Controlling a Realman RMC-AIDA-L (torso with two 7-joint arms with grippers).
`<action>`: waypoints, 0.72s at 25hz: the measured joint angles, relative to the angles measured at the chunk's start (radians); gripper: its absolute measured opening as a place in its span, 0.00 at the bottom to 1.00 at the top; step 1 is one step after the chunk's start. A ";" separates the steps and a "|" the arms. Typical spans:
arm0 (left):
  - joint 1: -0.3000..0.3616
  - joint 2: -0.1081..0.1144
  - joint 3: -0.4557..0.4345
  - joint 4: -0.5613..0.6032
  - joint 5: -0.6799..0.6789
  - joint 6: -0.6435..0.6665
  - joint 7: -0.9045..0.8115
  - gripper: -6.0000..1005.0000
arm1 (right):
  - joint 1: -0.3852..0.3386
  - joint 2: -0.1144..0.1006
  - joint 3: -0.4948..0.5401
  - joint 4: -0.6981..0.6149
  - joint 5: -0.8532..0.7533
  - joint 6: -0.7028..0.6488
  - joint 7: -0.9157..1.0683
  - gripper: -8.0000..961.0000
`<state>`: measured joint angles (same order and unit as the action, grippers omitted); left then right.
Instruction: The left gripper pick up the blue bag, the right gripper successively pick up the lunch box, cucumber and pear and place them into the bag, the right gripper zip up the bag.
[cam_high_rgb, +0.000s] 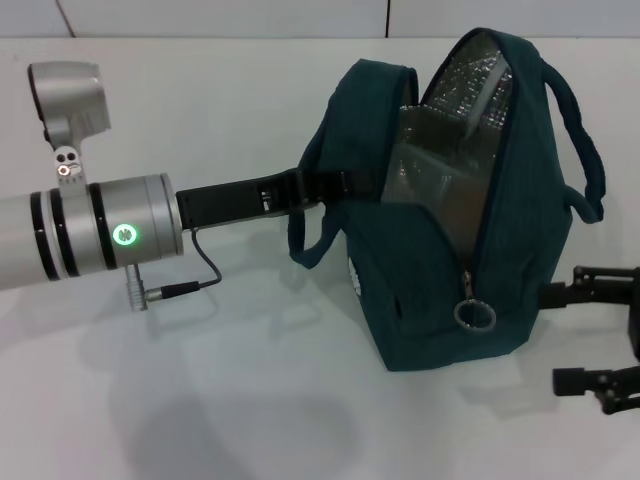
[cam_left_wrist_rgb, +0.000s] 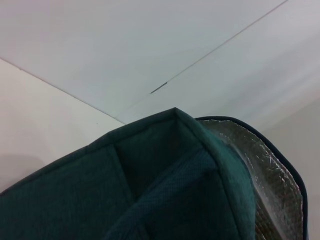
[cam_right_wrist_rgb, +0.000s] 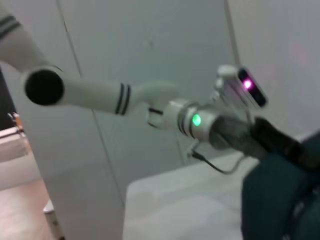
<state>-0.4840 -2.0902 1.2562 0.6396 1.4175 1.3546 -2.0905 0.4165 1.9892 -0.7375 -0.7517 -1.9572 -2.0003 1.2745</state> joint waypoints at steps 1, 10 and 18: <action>0.000 0.000 0.000 0.000 0.000 0.000 0.000 0.05 | -0.003 0.001 -0.007 0.011 -0.005 0.022 -0.006 0.88; 0.002 -0.001 0.000 0.000 -0.010 0.001 0.012 0.05 | 0.015 0.016 -0.083 0.092 -0.011 0.144 -0.030 0.87; 0.002 -0.001 0.000 0.000 -0.019 0.002 0.015 0.05 | 0.043 0.022 -0.092 0.136 0.001 0.180 -0.048 0.86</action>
<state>-0.4816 -2.0908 1.2563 0.6397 1.3990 1.3561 -2.0751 0.4597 2.0112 -0.8299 -0.6157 -1.9559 -1.8198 1.2269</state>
